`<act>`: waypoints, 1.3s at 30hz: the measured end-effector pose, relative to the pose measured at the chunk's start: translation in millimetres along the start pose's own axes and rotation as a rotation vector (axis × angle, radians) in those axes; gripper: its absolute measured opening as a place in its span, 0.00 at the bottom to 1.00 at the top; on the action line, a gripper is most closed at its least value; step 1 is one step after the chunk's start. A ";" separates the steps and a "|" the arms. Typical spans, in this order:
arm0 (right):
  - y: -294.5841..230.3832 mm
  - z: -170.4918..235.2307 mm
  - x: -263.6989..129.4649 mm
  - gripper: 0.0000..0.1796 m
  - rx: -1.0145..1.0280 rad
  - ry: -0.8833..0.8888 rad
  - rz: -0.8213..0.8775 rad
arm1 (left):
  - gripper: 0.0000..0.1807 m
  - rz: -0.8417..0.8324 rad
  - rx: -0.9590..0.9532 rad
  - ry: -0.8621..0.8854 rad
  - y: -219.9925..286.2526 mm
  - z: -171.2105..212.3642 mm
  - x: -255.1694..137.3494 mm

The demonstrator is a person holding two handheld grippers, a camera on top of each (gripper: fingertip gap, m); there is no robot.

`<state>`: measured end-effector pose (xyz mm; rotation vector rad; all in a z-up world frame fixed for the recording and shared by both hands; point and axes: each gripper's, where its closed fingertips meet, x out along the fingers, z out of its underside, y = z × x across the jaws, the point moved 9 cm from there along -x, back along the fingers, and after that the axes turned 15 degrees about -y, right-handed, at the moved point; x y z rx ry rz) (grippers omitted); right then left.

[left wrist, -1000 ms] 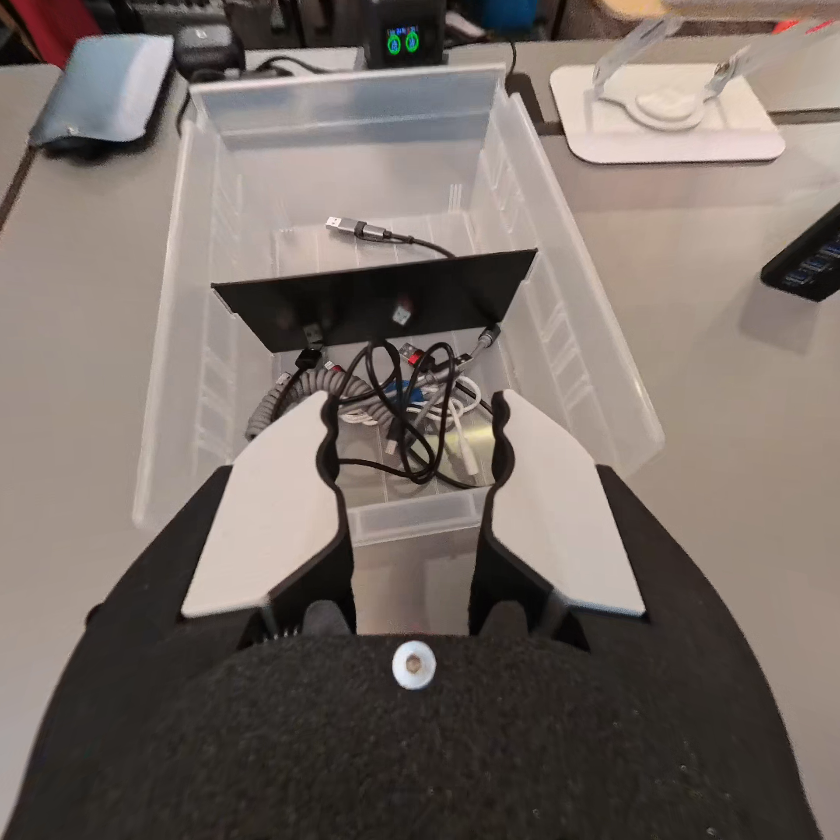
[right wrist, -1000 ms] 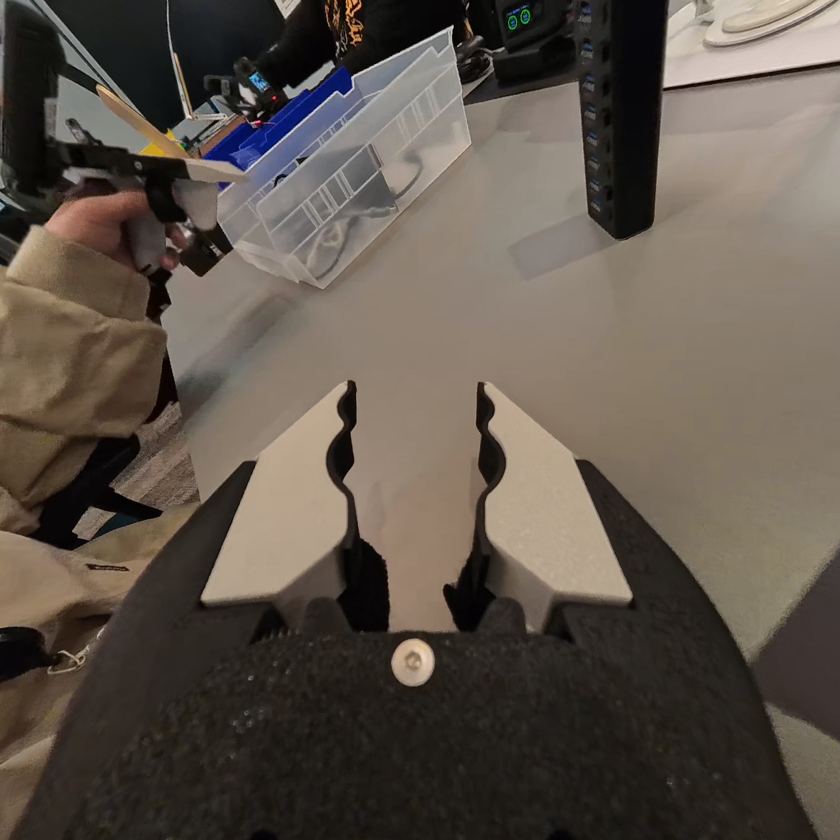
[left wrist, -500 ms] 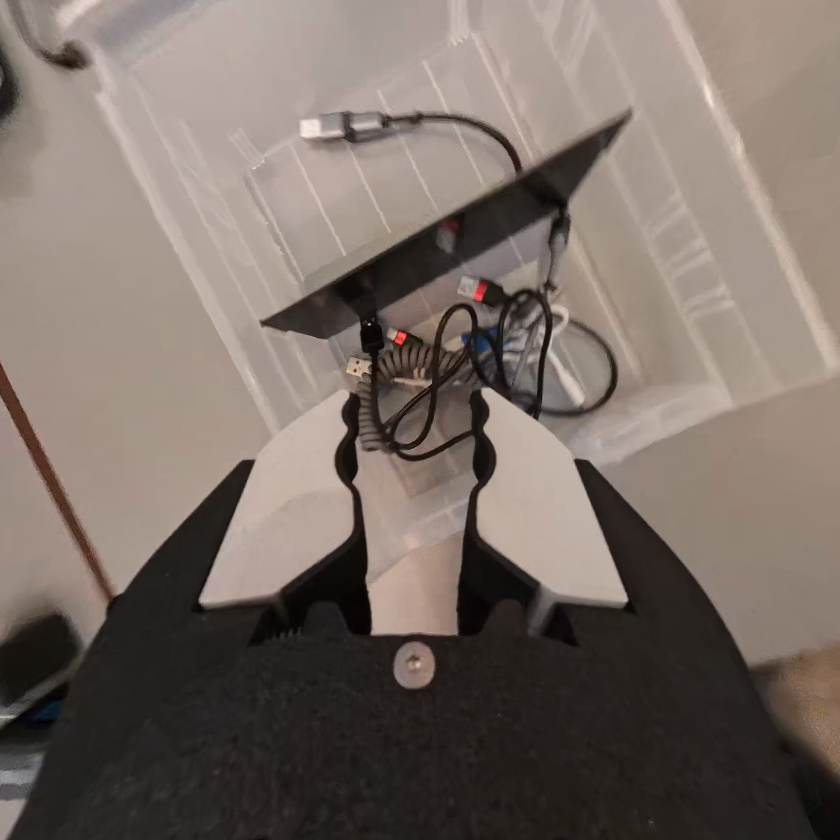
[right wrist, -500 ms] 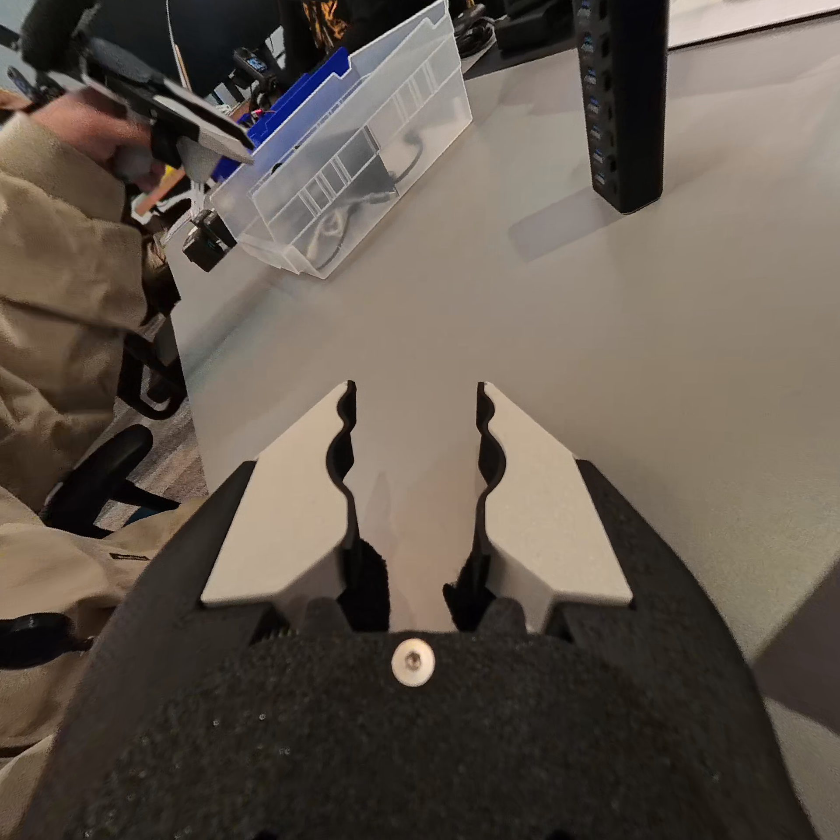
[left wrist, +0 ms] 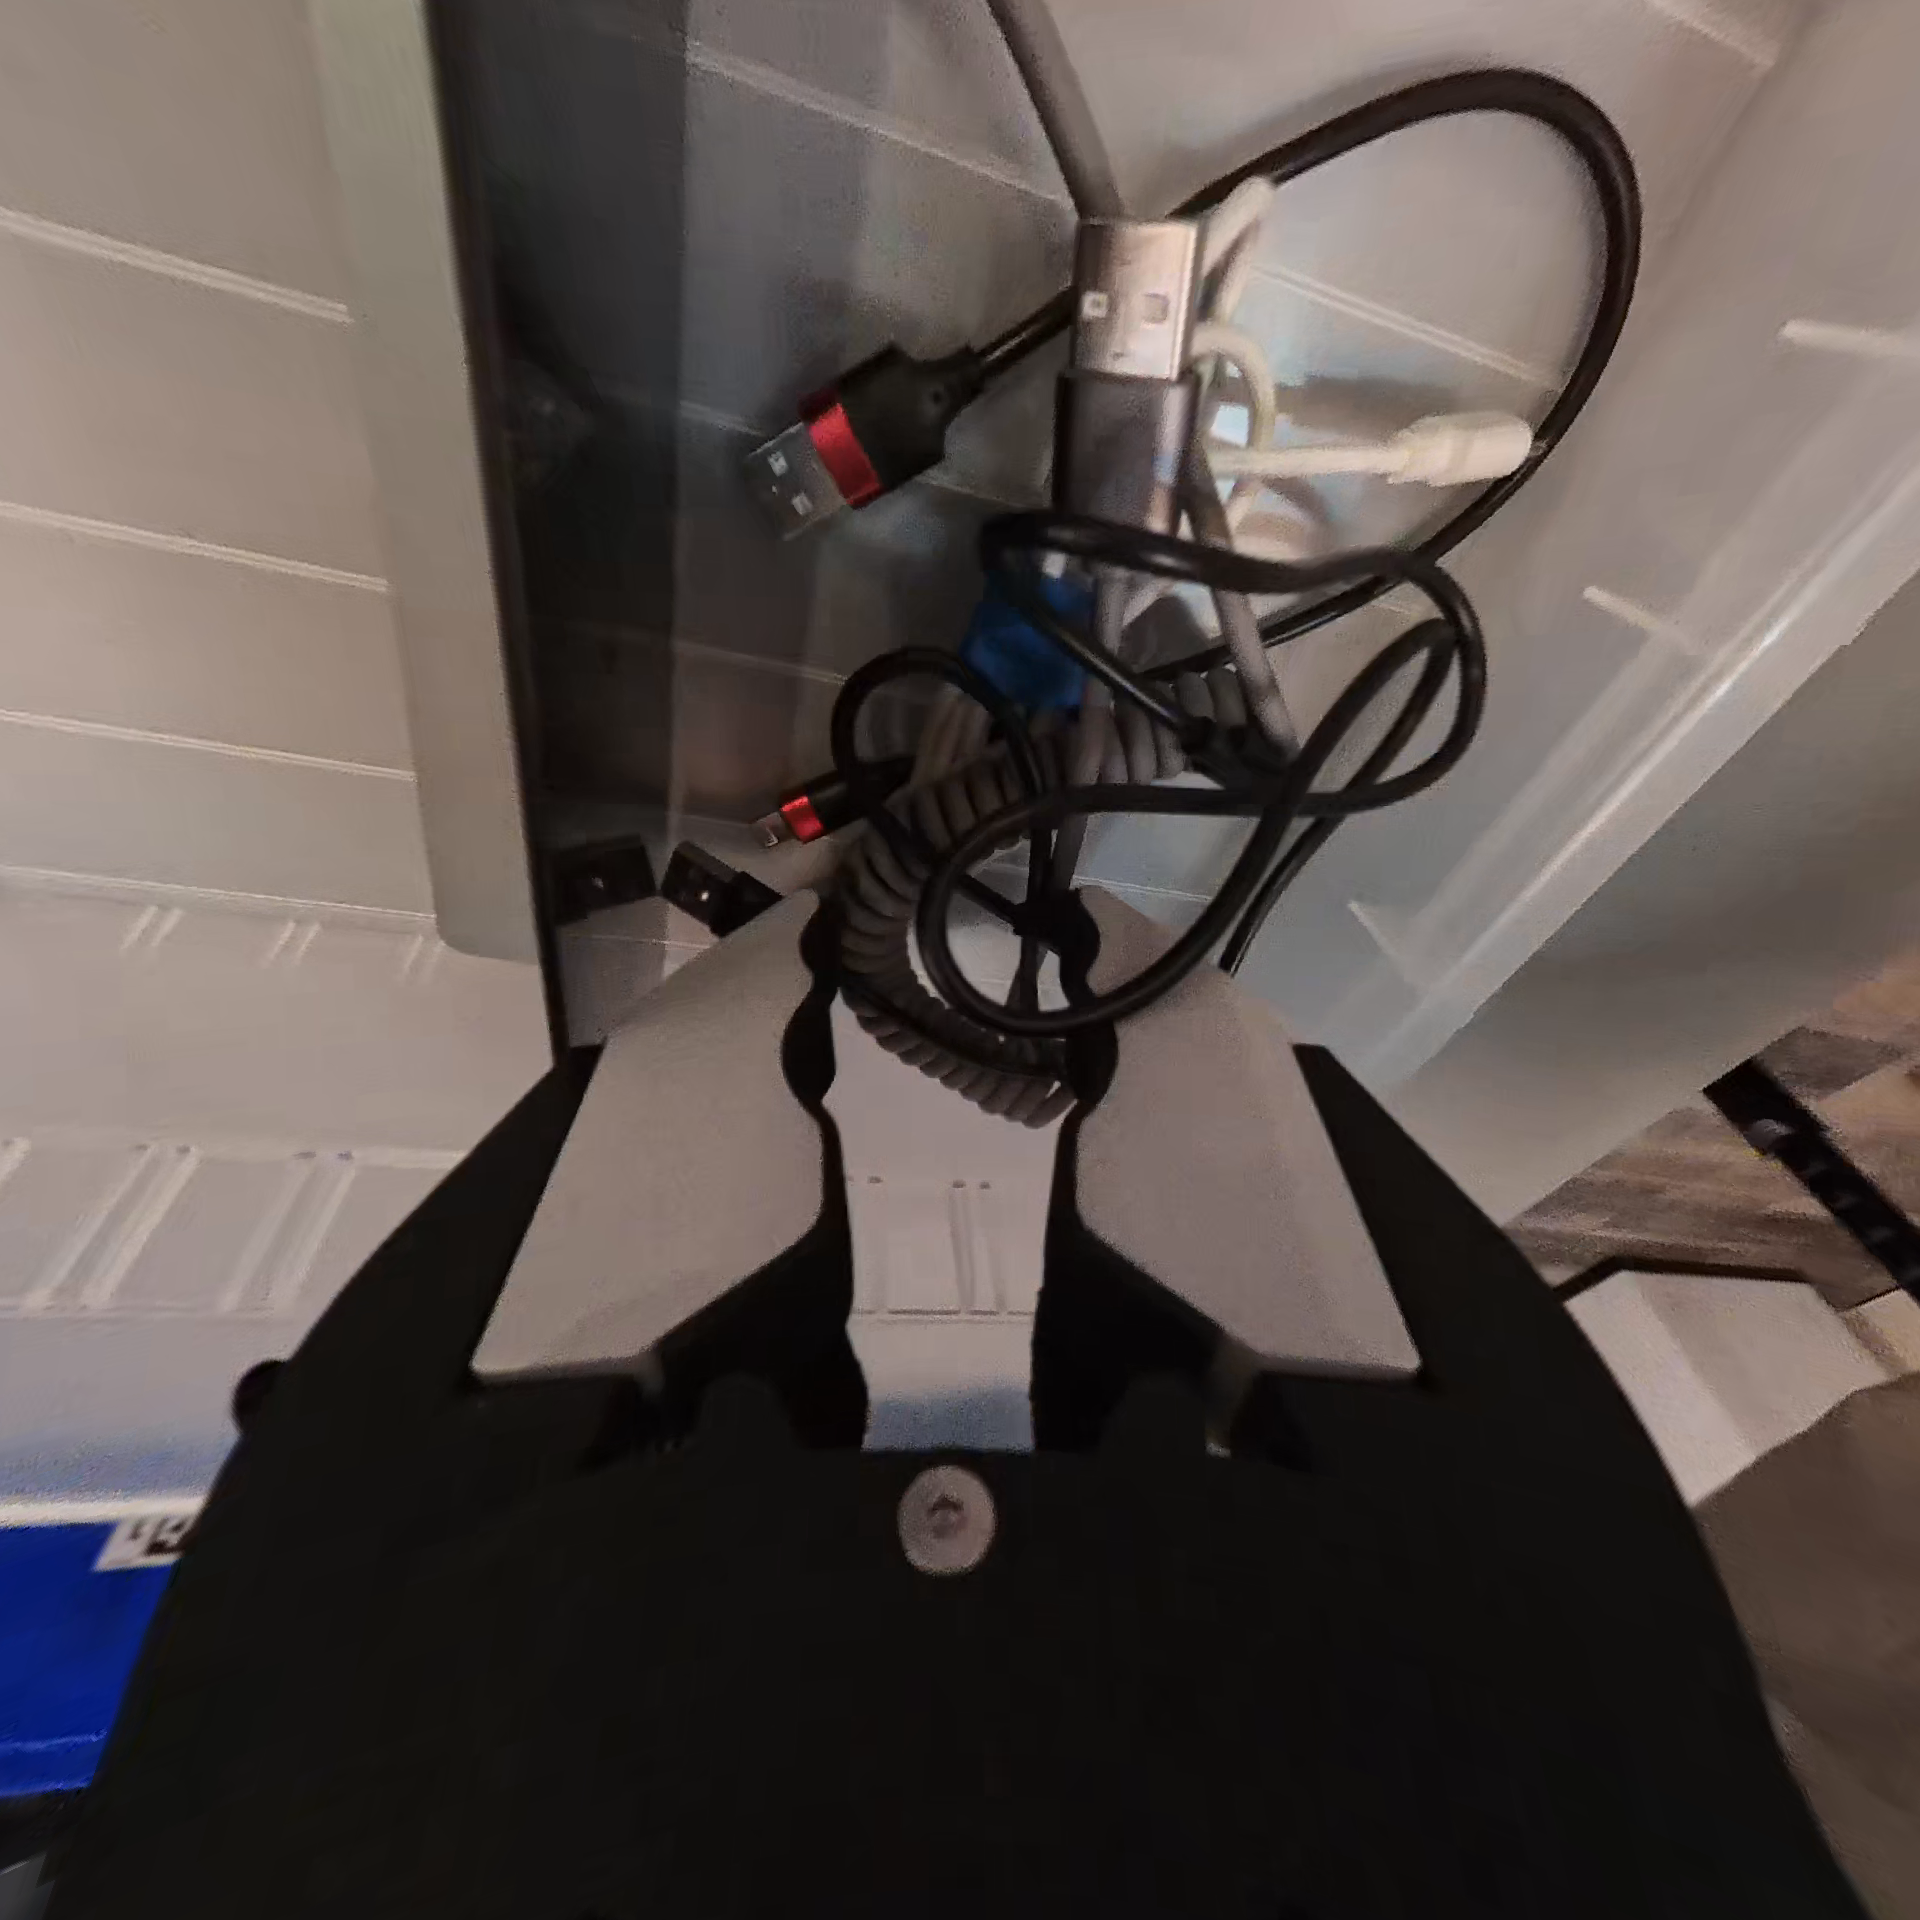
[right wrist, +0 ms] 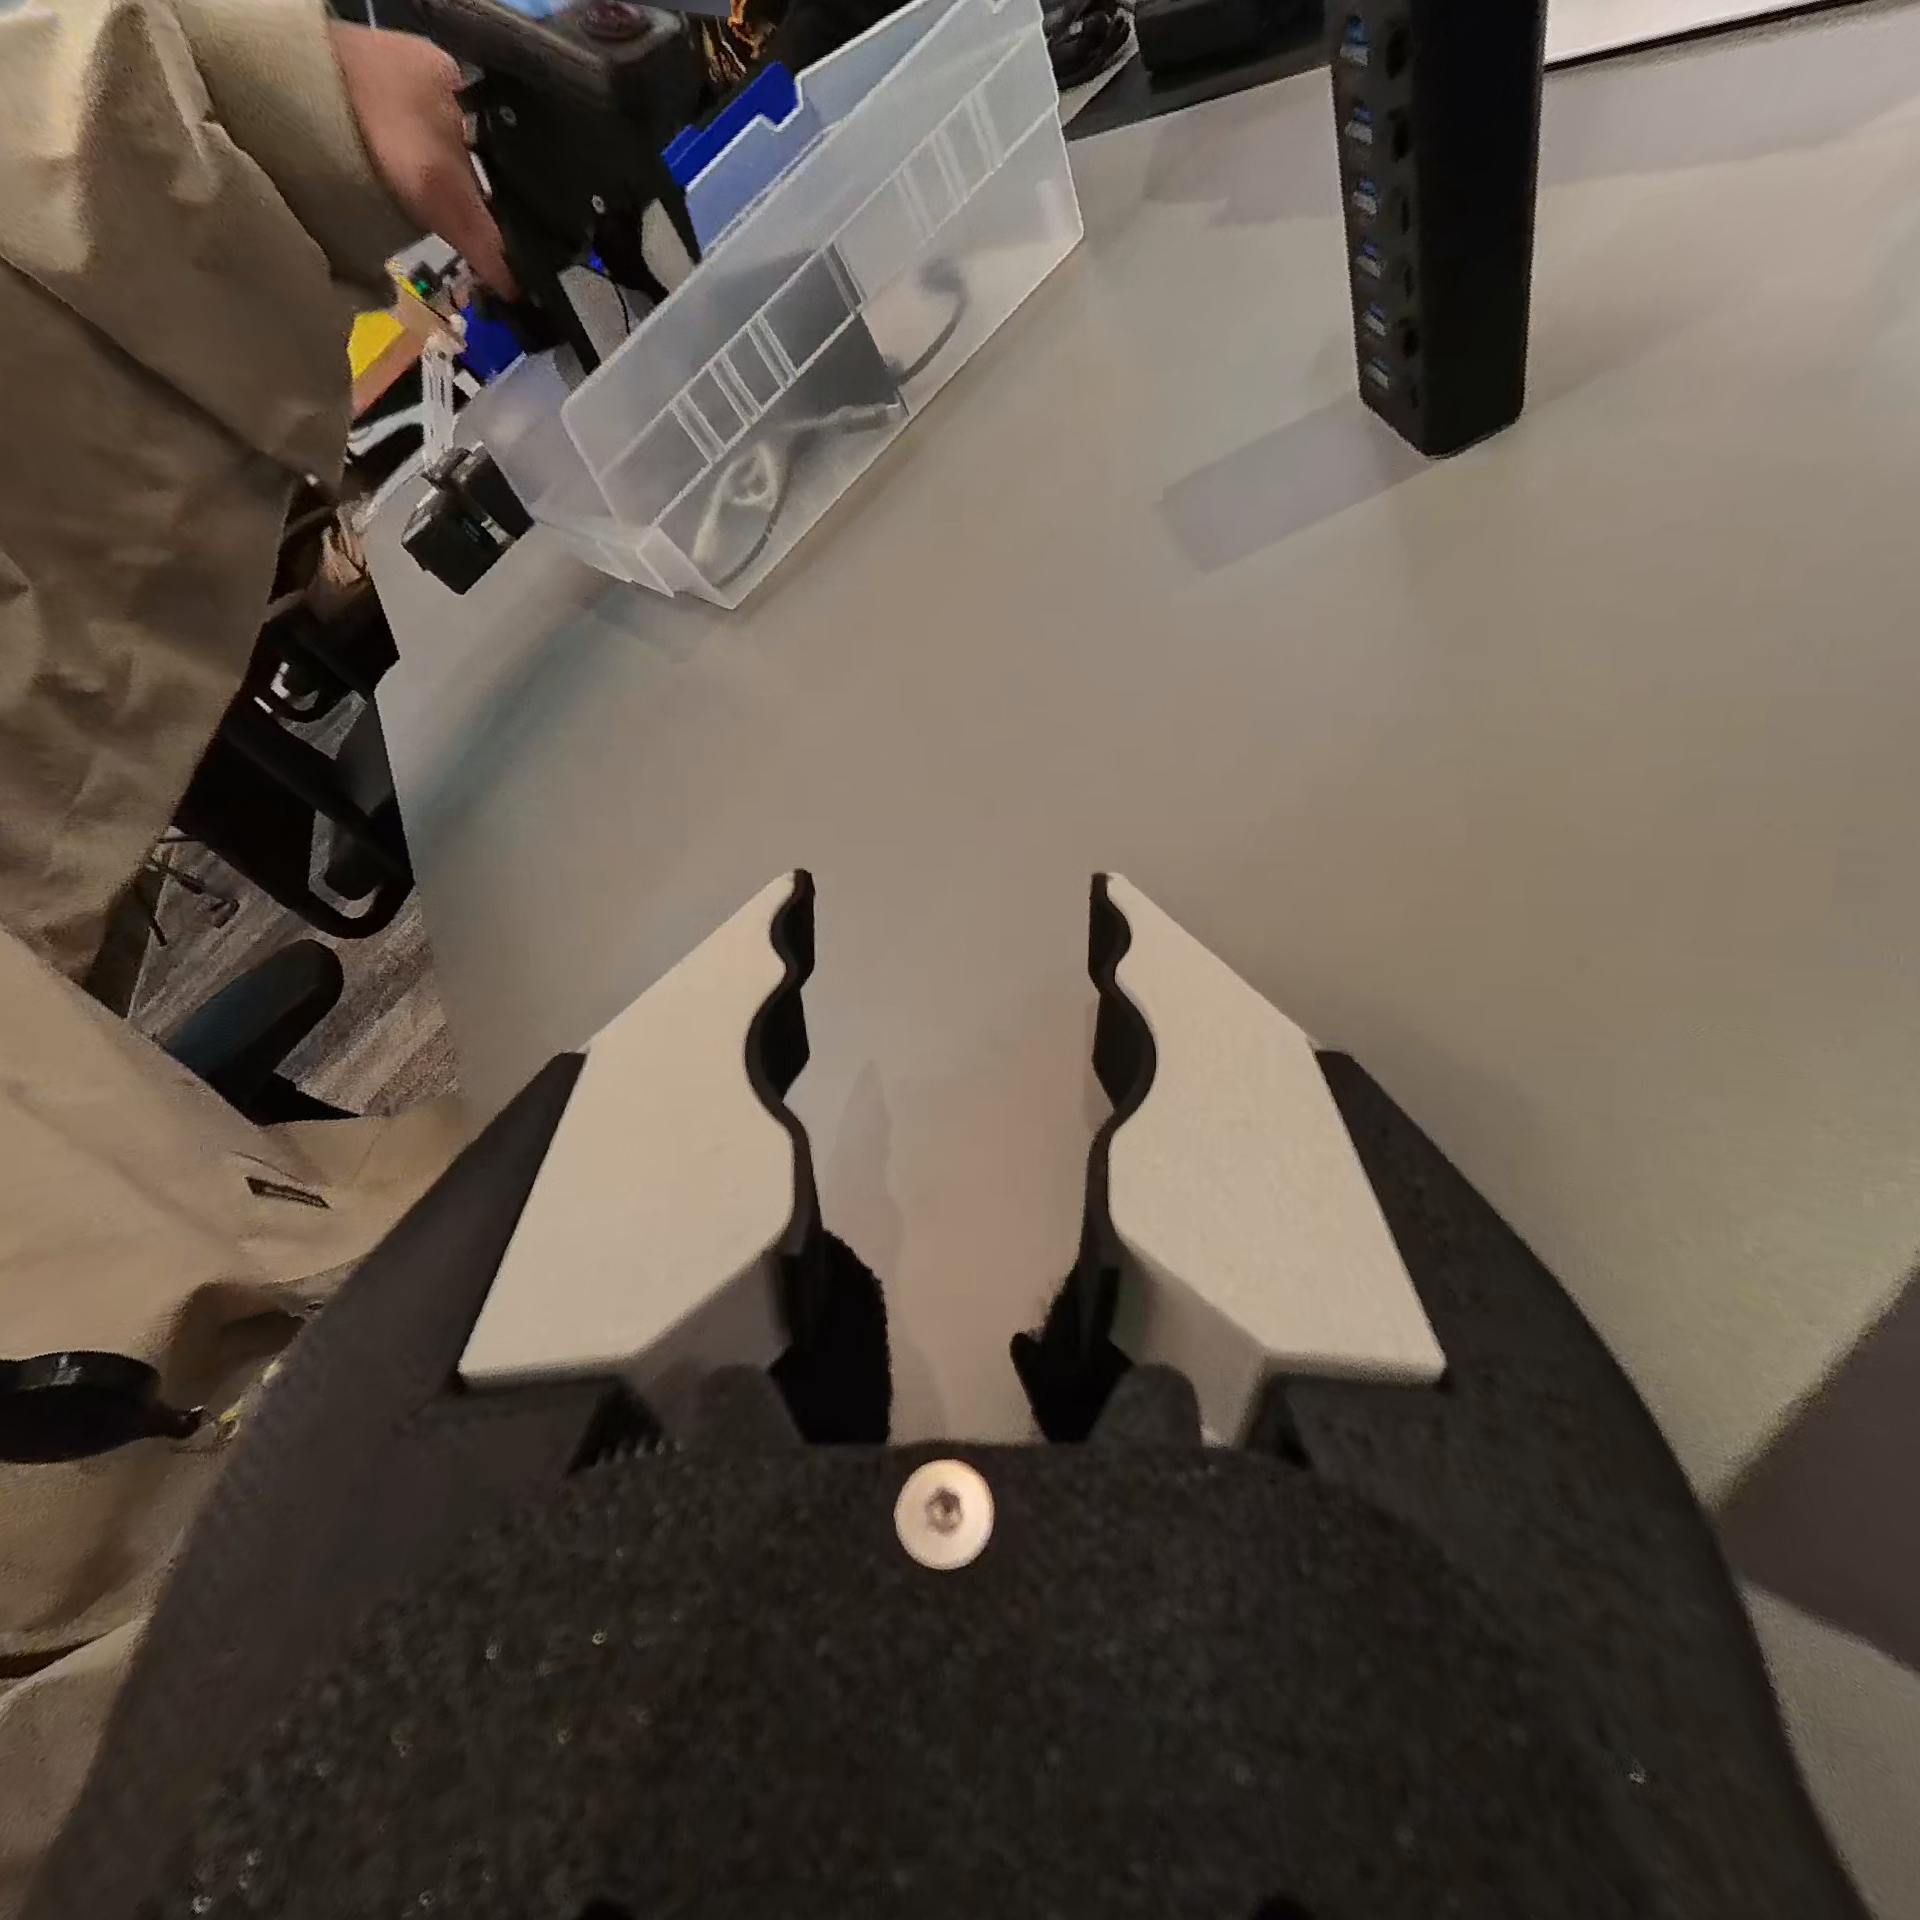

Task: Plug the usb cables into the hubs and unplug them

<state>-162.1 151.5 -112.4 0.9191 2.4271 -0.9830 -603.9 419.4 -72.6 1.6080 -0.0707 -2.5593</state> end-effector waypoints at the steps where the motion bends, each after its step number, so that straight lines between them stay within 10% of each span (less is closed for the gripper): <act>1: 0.8 0.4 0.3 0.29 0.002 -0.004 0.001 | 0.23 0.002 0.002 0.000 -0.9 0.5 -4.2; 24: -5.5 4.0 5.2 0.29 -0.025 -0.049 -0.039 | 0.10 -0.169 0.128 -0.021 13.4 -10.8 23.6; 39: -10.8 2.5 2.0 0.26 -0.034 -0.016 -0.044 | 0.09 -0.908 -0.504 0.572 53.4 82.8 -126.7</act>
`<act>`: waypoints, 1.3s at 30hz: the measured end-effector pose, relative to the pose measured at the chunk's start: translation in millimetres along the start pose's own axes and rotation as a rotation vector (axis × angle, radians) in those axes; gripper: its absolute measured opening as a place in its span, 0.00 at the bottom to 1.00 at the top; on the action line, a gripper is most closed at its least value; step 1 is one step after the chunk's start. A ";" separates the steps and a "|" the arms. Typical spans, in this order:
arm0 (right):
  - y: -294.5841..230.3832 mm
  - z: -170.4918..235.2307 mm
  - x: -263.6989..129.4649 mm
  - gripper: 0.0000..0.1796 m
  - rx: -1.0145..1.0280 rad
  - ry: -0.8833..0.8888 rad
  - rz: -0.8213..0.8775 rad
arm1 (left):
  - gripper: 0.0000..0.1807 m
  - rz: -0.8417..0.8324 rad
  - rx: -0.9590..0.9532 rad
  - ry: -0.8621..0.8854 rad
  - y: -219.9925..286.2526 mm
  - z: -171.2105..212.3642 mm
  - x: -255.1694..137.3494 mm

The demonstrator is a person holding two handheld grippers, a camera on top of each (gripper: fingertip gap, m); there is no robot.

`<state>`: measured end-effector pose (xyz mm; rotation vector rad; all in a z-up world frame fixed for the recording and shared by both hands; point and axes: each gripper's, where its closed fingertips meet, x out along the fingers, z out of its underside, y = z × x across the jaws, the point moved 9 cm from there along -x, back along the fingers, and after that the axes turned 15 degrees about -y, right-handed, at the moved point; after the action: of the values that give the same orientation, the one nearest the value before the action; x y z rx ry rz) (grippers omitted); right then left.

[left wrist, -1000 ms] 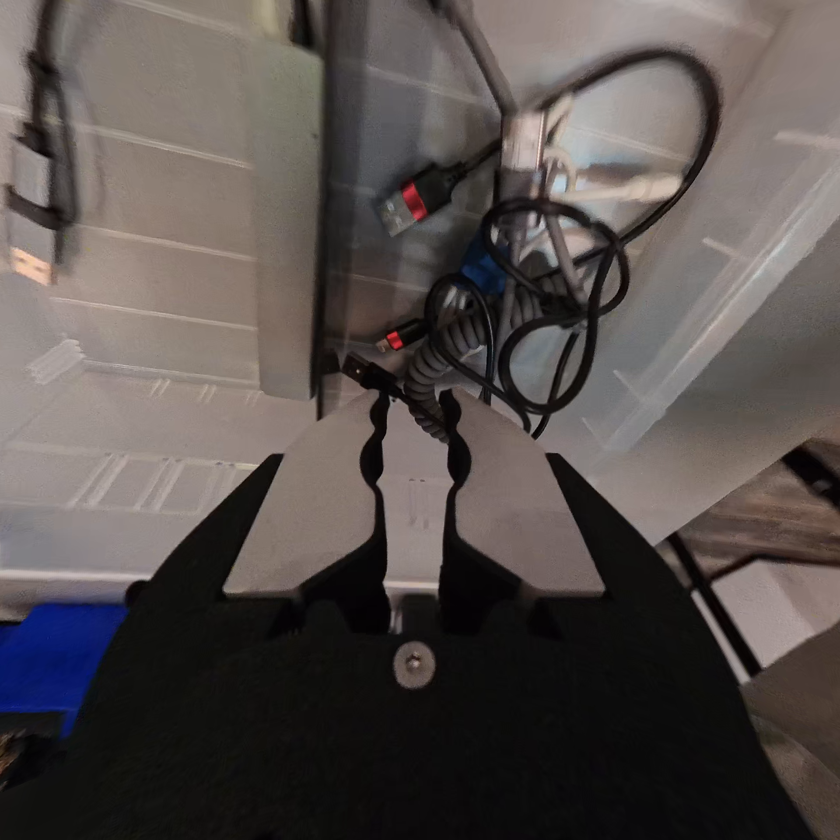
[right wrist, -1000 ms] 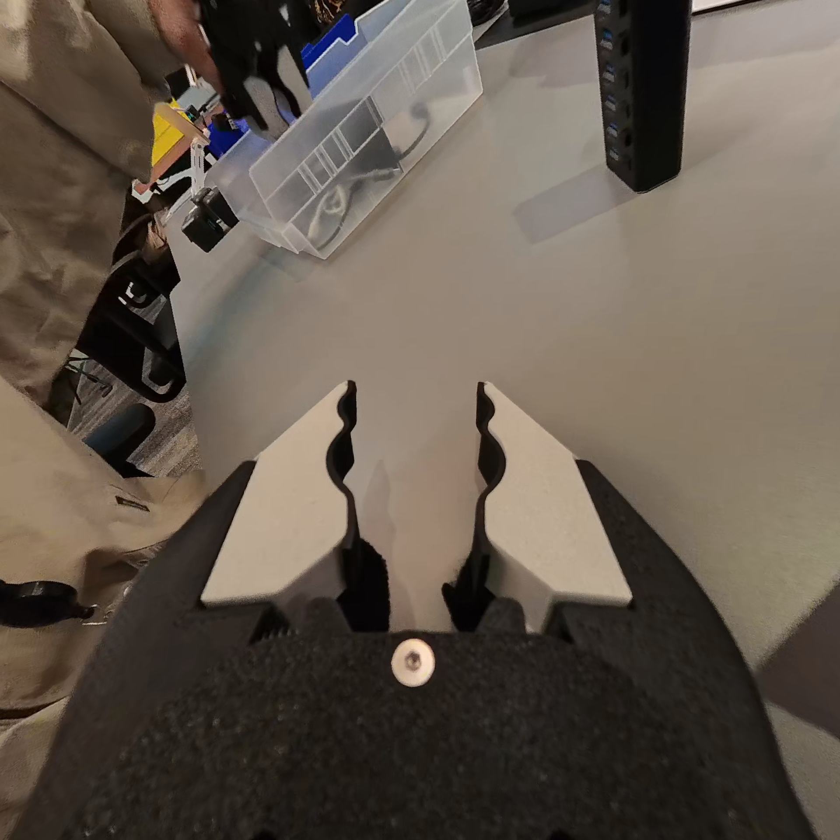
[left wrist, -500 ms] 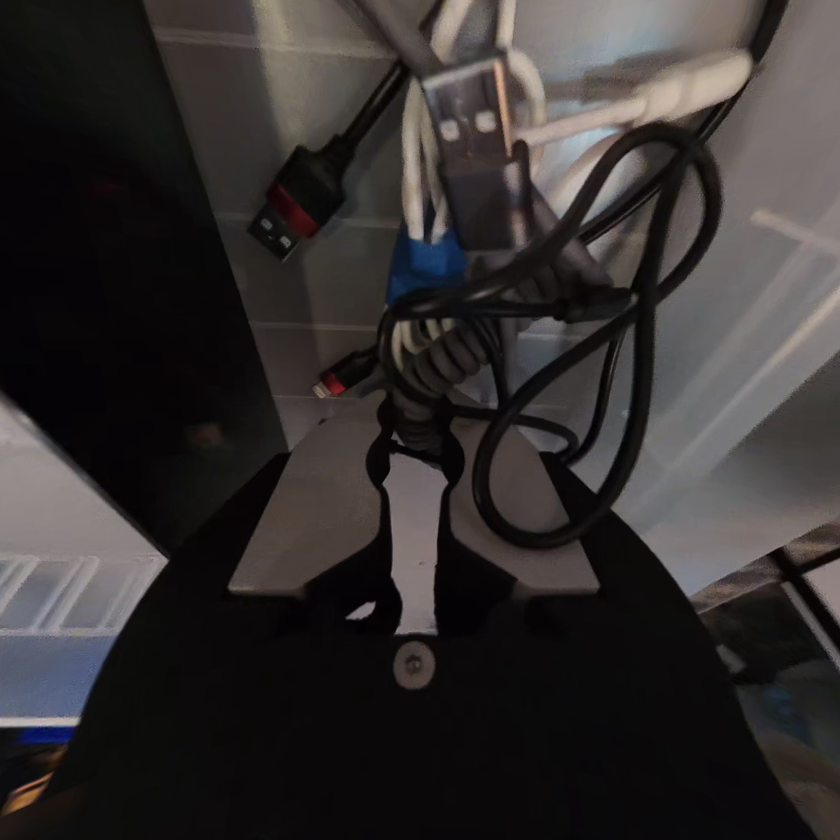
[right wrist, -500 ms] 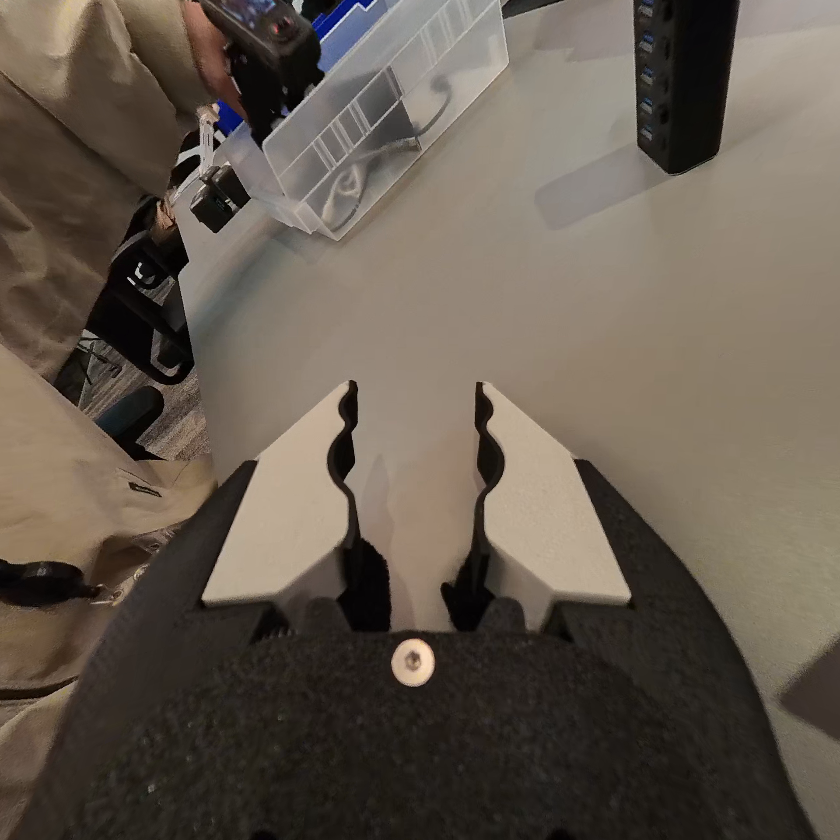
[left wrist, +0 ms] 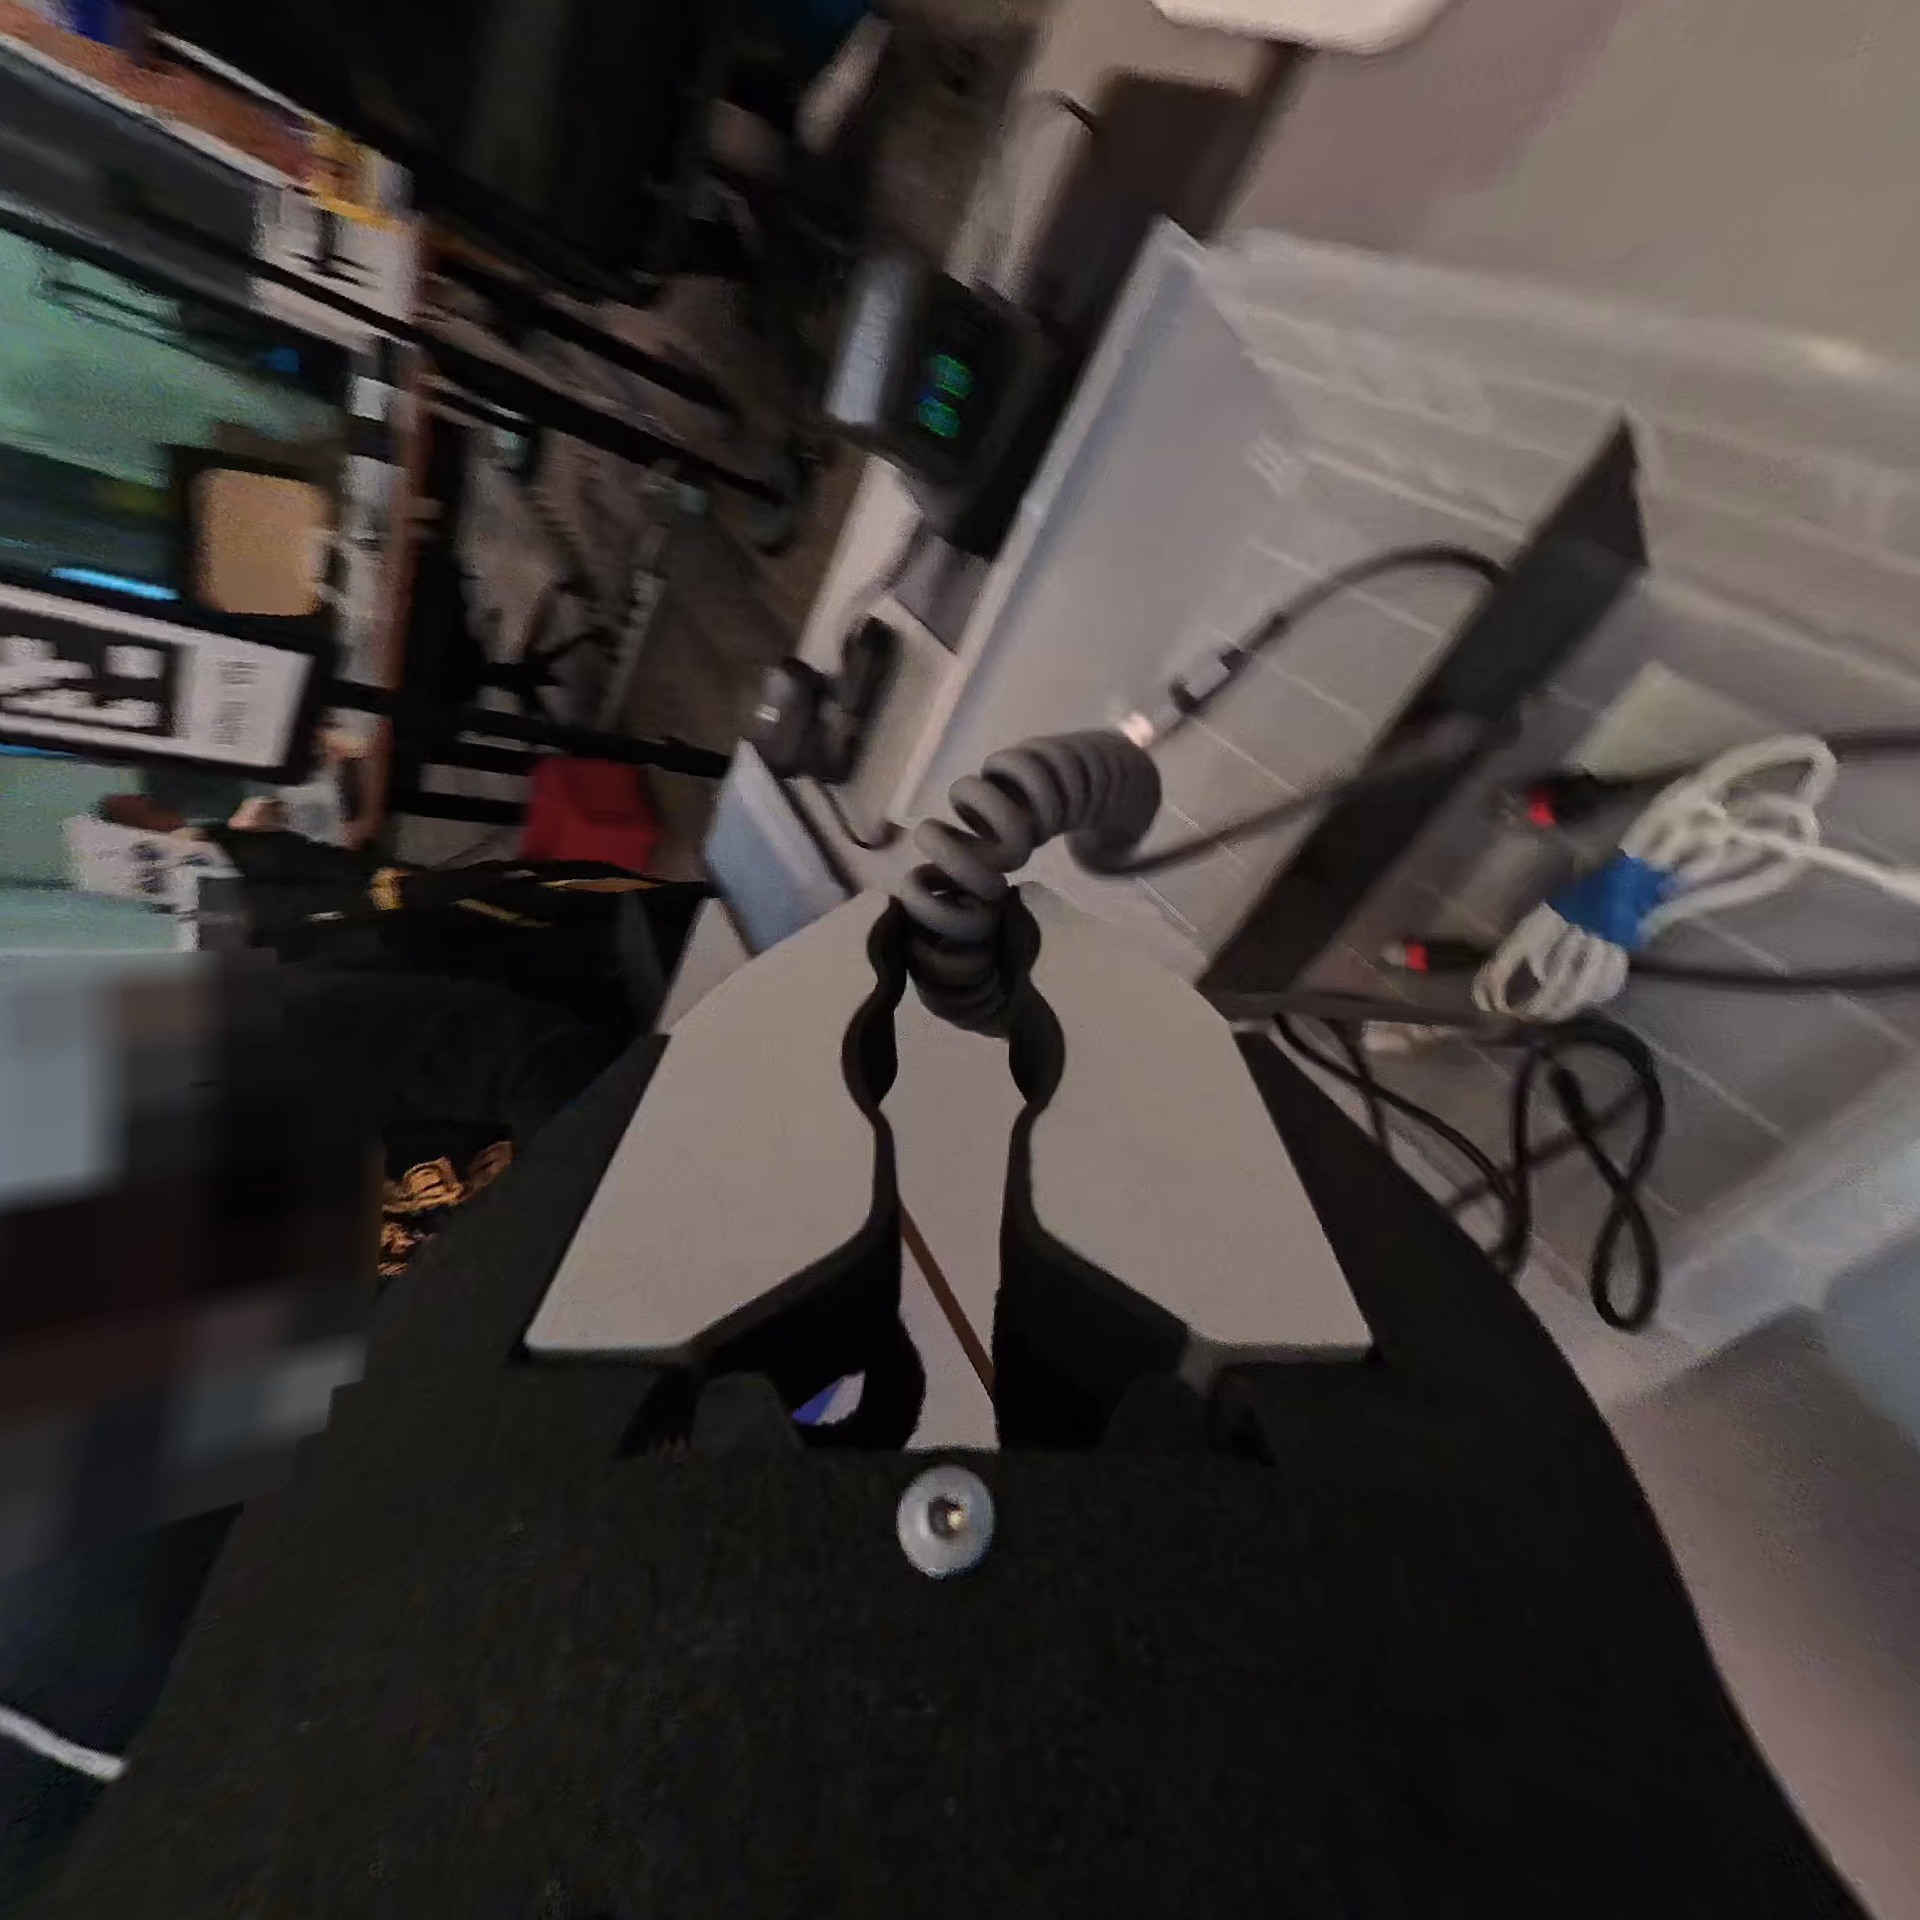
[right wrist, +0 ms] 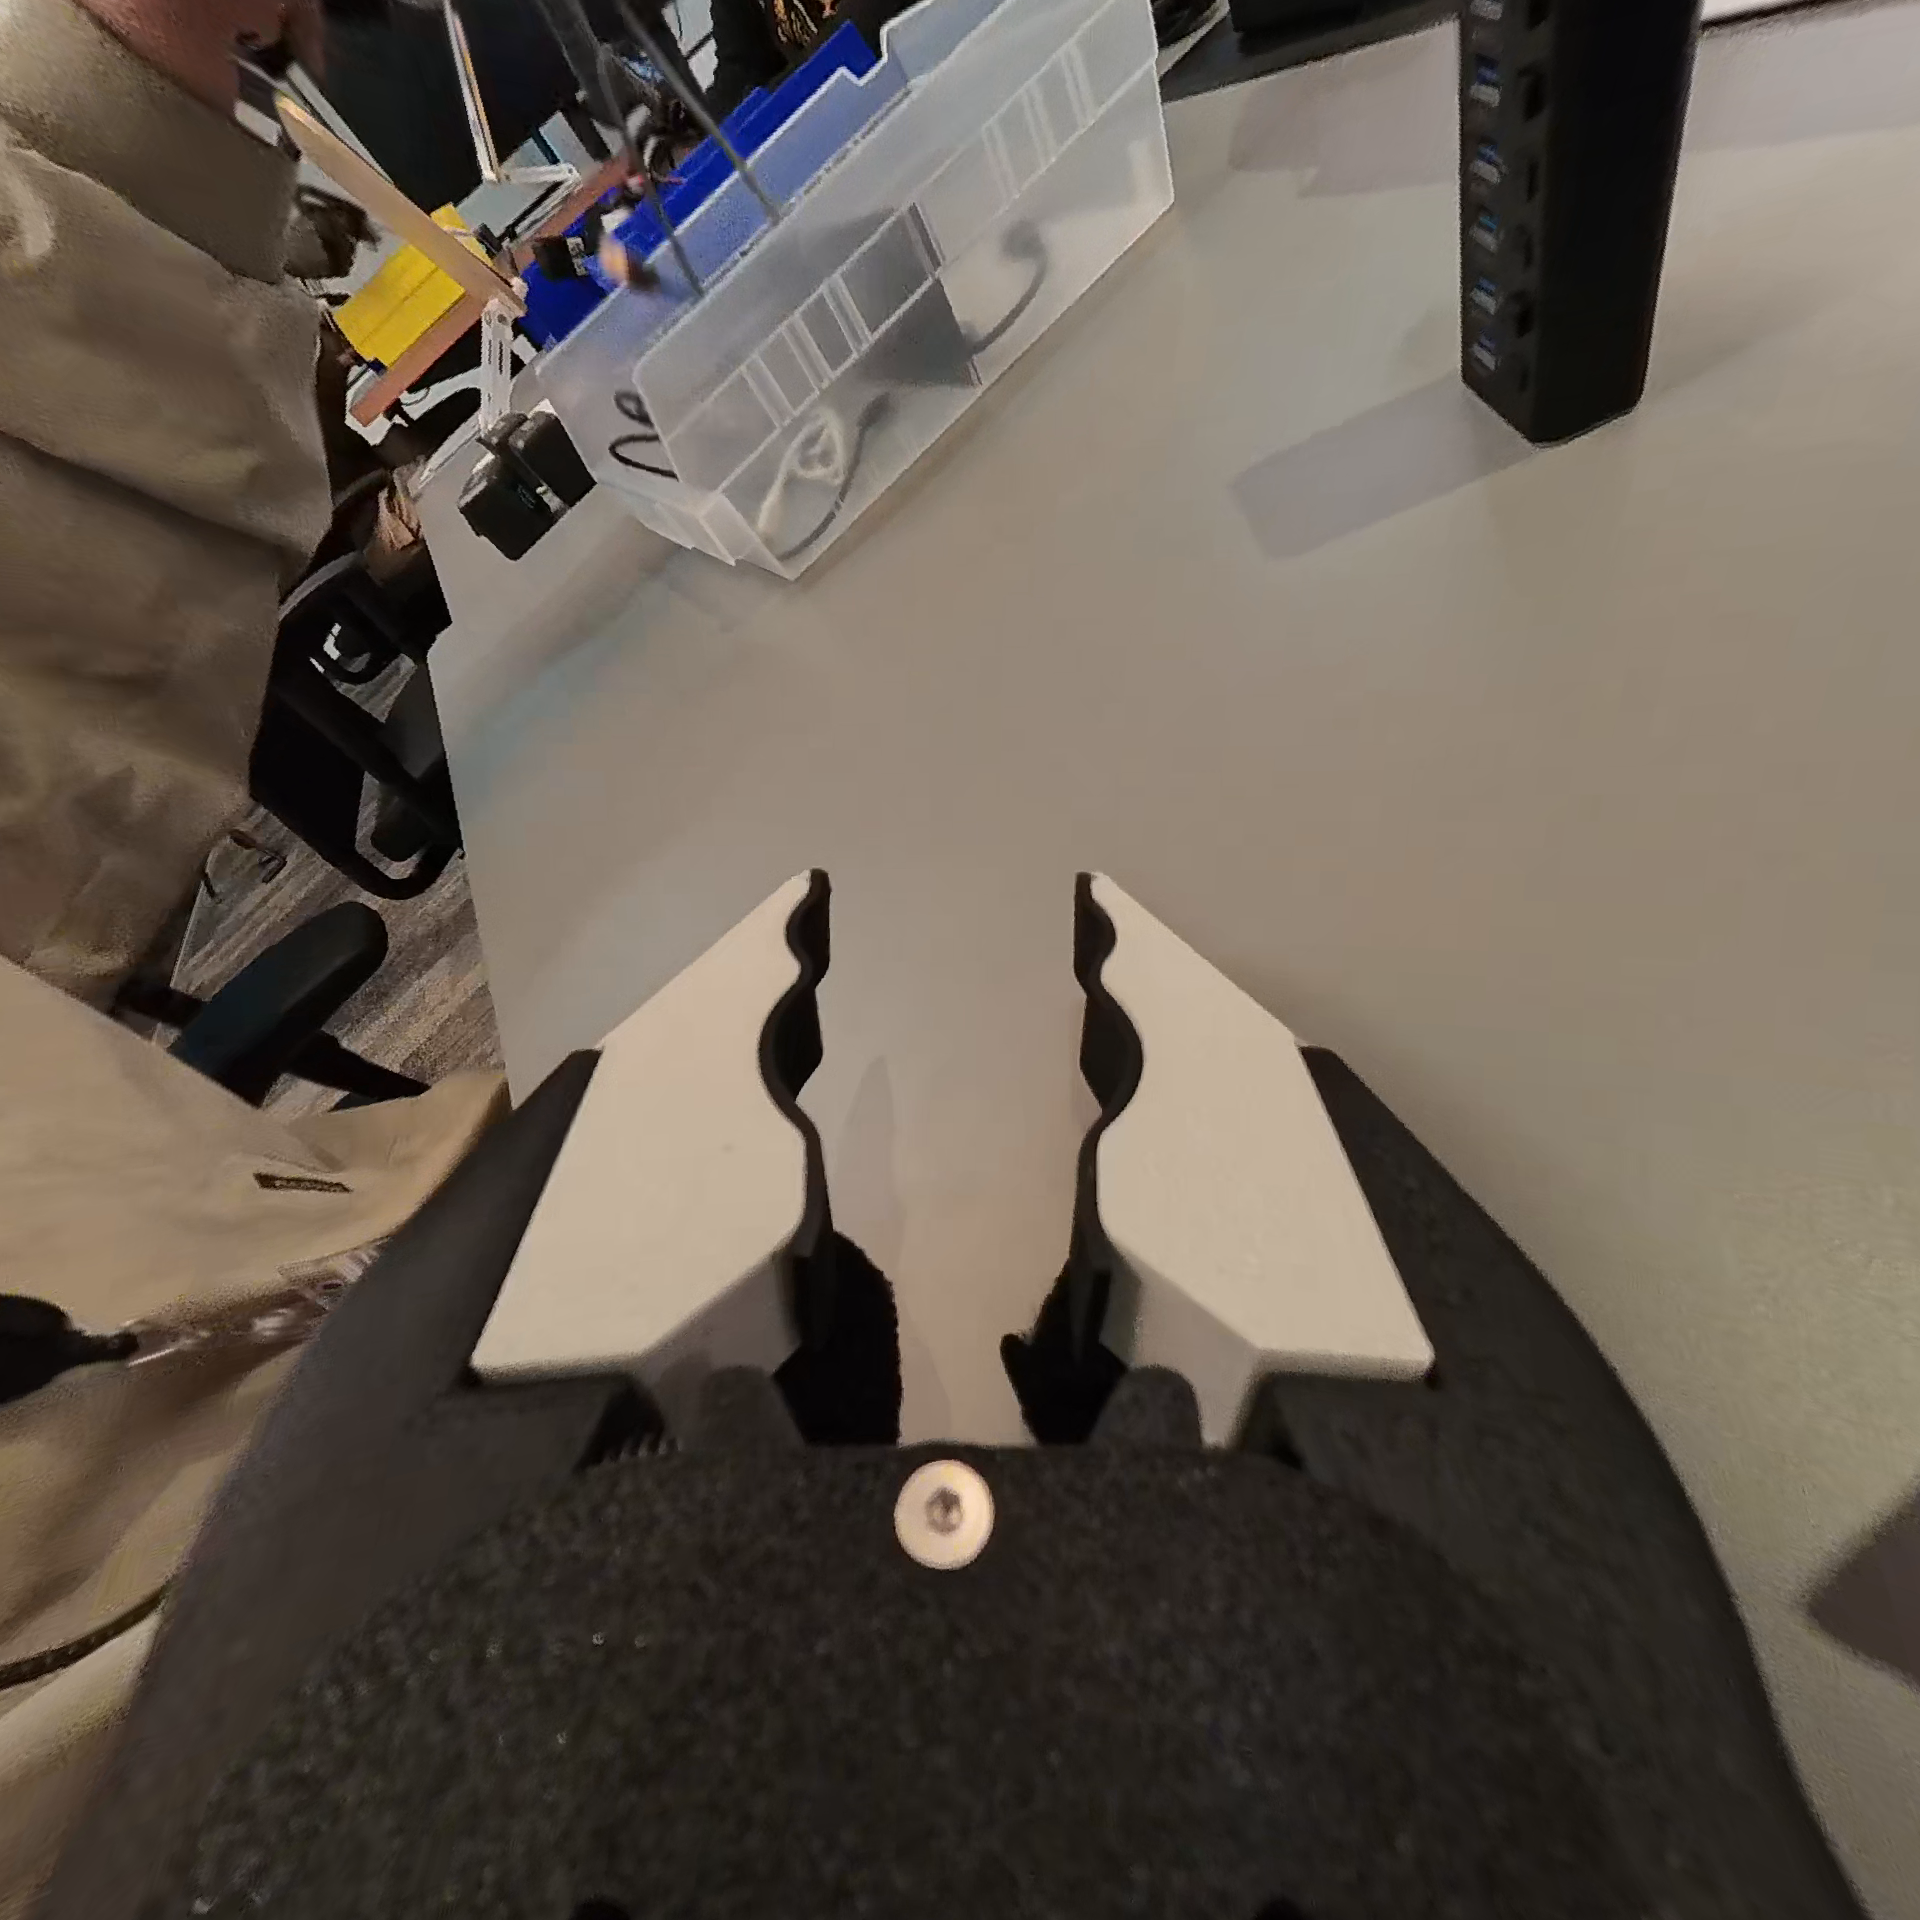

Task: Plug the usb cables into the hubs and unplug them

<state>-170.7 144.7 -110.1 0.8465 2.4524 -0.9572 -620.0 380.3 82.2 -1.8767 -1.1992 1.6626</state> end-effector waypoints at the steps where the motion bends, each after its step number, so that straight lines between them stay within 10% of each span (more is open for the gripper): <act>1: -0.2 -0.6 -0.4 0.26 0.002 0.007 -0.001 | 0.09 -0.036 -0.036 0.029 -7.2 -2.5 -9.5; 11: 0.7 -7.1 -10.5 0.26 0.024 0.103 -0.015 | 0.09 -0.045 -0.313 0.334 -44.2 -59.7 -120.1; 17: -4.0 -6.5 -14.0 0.26 -0.012 0.116 0.016 | 0.09 0.342 -0.384 0.470 29.7 -110.6 -160.7; 24: -7.6 -4.7 -17.5 0.26 -0.049 0.110 0.041 | 0.09 0.710 -0.523 0.451 168.5 -157.8 -103.7; 30: -3.1 -4.4 -18.6 0.26 -0.036 0.108 0.035 | 0.09 0.719 -0.623 0.241 239.8 -142.1 -36.2; 39: -5.7 -6.7 -7.6 0.26 -0.053 0.070 0.029 | 0.10 0.713 -0.680 0.253 291.7 -98.3 -35.3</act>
<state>-169.5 143.0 -98.7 0.9090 2.5055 -0.8629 -423.7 210.8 -87.2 -3.1132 -1.1414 1.2992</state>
